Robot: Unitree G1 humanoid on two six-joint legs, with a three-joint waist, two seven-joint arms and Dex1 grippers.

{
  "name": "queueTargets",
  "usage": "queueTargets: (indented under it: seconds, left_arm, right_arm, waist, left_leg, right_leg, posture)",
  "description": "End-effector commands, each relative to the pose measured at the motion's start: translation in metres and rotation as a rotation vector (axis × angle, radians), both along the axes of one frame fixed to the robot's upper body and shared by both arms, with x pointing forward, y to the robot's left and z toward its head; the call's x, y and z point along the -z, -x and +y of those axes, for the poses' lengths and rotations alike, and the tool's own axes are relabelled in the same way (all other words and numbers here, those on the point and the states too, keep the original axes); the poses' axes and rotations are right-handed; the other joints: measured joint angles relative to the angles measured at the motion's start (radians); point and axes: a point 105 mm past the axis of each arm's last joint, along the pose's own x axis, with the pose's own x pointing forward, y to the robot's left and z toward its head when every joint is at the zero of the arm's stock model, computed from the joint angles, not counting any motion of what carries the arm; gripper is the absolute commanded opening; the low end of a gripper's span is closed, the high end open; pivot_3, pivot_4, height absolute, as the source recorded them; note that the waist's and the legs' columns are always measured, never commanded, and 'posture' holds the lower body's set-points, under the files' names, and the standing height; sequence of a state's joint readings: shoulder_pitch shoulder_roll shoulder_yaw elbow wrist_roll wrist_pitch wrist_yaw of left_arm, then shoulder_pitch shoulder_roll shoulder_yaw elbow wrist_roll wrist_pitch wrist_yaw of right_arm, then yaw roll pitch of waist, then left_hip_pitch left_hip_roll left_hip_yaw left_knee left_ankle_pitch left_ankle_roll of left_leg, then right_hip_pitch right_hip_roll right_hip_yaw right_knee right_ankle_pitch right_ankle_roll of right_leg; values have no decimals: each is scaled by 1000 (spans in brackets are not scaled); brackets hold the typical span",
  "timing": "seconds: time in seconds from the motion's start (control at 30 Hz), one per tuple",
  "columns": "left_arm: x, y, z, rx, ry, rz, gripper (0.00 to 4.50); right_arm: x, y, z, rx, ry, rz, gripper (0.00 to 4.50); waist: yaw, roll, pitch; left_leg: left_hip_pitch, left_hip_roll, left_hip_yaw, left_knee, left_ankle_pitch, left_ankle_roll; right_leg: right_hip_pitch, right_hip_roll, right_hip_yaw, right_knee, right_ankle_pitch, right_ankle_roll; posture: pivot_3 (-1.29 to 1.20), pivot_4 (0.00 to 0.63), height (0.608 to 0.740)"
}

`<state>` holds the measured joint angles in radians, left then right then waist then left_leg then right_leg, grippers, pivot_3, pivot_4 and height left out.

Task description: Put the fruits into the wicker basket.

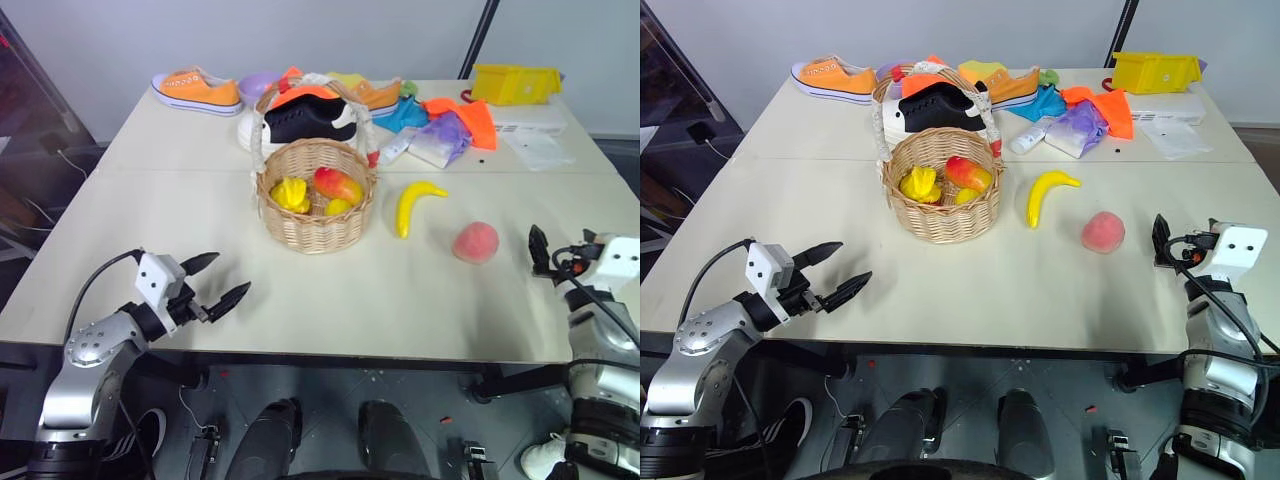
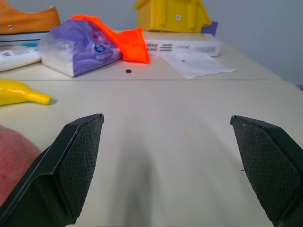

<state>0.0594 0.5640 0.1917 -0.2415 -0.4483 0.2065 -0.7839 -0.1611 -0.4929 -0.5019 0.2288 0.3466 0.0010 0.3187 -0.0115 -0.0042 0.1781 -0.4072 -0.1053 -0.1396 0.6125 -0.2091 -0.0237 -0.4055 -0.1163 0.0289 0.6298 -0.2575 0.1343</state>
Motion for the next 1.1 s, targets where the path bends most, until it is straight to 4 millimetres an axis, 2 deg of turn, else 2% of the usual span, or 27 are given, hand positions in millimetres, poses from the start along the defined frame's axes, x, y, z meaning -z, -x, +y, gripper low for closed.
queueTargets:
  seconds: [0.03, 0.2, 0.8, 1.03, 1.1]
  left_arm:
    - [-13, -3, -1, -11, 16, -57, 4500]
    - [-15, -9, 2, -49, -10, -71, 4500]
    - [-22, -3, -4, 1, 18, -118, 4500]
    - [-25, 3, -7, 45, 47, -135, 4500]
    - [-26, 5, -10, 82, 69, -127, 4500]
  right_arm:
    - [-18, 0, 2, -6, 34, -60, 4477]
    - [-18, 0, 4, -12, 35, -58, 4477]
    - [-22, -8, 15, -58, 37, -75, 4477]
    - [-27, -11, 24, -89, 51, -88, 4477]
    - [-34, -7, 35, -135, 60, -116, 4477]
  waist:
    - [0, 0, 0]
    - [1, 0, 0]
    - [0, 0, 0]
    - [0, 0, 0]
    - [0, 0, 0]
  left_leg:
    - [0, 0, 0, 0, 0, 0]
    - [0, 0, 0, 0, 0, 0]
    - [0, 0, 0, 0, 0, 0]
    - [0, 0, 0, 0, 0, 0]
    - [0, 0, 0, 0, 0, 0]
  right_leg:
    - [0, 0, 0, 0, 0, 0]
    - [0, 0, 0, 0, 0, 0]
    - [0, 0, 0, 0, 0, 0]
    - [0, 0, 0, 0, 0, 0]
    - [0, 0, 0, 0, 0, 0]
  posture:
    - [0, 150, 740]
    - [0, 150, 740]
    - [0, 150, 740]
    - [0, 150, 740]
    - [0, 150, 740]
